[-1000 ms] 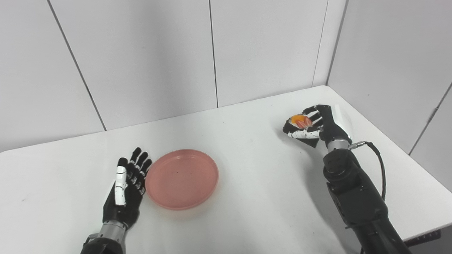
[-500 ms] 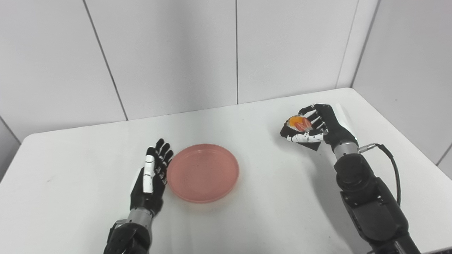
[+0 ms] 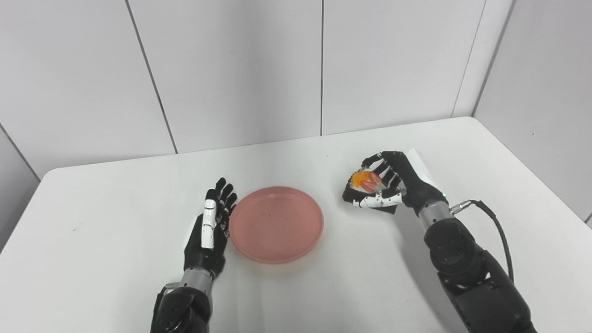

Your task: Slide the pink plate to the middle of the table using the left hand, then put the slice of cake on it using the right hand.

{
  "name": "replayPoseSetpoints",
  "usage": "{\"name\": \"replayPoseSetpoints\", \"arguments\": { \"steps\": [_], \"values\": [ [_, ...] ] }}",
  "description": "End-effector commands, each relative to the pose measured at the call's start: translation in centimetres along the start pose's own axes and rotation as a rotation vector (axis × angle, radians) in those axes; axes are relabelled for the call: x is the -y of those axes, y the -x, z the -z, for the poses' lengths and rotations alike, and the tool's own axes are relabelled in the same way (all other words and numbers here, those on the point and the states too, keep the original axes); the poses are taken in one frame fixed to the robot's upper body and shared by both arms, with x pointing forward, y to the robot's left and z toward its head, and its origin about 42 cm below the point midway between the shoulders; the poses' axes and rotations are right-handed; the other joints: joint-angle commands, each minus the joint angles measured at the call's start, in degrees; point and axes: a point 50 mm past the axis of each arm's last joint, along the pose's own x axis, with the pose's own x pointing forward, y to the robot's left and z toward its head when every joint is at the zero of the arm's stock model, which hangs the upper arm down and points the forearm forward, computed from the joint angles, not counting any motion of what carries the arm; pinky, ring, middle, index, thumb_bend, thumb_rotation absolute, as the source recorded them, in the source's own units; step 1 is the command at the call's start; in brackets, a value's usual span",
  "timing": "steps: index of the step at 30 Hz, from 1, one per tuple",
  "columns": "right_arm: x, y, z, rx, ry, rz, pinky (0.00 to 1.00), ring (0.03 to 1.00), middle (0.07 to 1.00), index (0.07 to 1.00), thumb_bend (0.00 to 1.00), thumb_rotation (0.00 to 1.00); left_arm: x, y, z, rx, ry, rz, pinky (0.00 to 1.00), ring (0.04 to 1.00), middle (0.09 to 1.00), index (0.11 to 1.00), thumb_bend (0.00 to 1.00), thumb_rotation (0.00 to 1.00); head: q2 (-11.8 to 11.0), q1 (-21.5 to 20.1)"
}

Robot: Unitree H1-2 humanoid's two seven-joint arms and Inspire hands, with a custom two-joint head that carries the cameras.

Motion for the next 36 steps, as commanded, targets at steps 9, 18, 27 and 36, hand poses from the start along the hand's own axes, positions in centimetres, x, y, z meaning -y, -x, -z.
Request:
{"name": "replayPoseSetpoints", "arguments": {
  "steps": [9,18,27,36],
  "values": [
    [-1.4,-0.3,-4.7,0.185,-0.040,-0.070,0.29,0.358,0.436,0.549,0.51,0.00,1.4,-0.9,-0.1,0.028,-0.012,0.000,1.00,1.000,1.000,1.000,0.63,1.00,-0.06,2.46],
    [-3.8,-0.5,-6.4,0.243,-0.035,-0.141,0.30,0.367,0.437,0.549,0.51,0.00,2.0,-1.2,0.2,0.039,-0.017,-0.013,1.00,1.000,1.000,1.000,0.64,1.00,-0.20,5.93],
    [-6.4,-1.8,-7.6,0.303,-0.030,-0.185,0.26,0.340,0.482,0.491,0.52,0.00,2.4,-1.3,0.5,0.039,-0.022,-0.029,1.00,1.000,1.000,1.000,0.65,1.00,-0.61,7.32],
    [-8.8,-4.2,-7.8,0.326,0.034,-0.218,0.29,0.377,0.444,0.545,0.51,0.00,2.2,-1.2,0.7,0.032,-0.020,-0.026,1.00,1.000,1.000,1.000,0.66,1.00,-0.97,7.01]
  ]
}}
